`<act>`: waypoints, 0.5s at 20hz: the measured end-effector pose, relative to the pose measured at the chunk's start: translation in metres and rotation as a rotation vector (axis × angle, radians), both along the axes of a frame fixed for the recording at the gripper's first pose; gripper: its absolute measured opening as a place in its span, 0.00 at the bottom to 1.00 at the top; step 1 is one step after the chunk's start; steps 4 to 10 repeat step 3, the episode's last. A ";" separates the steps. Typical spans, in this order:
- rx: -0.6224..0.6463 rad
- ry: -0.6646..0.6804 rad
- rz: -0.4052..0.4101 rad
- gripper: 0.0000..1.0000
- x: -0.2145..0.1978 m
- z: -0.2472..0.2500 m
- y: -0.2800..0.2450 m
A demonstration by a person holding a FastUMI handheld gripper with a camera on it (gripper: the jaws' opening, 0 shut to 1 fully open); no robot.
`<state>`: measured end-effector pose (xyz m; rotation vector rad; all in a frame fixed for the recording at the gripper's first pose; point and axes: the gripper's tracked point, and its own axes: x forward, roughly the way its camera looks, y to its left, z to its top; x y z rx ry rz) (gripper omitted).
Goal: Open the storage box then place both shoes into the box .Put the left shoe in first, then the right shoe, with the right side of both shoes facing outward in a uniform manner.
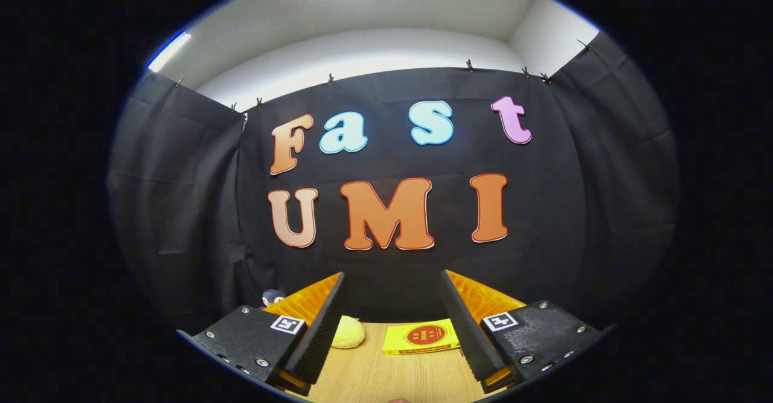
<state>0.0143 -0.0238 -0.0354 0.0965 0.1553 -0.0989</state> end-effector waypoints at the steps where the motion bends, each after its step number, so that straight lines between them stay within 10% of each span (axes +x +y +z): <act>1: 0.003 0.006 -0.005 0.92 -0.001 -0.002 -0.001; 10: 0.003 0.002 -0.016 0.92 -0.001 0.000 -0.005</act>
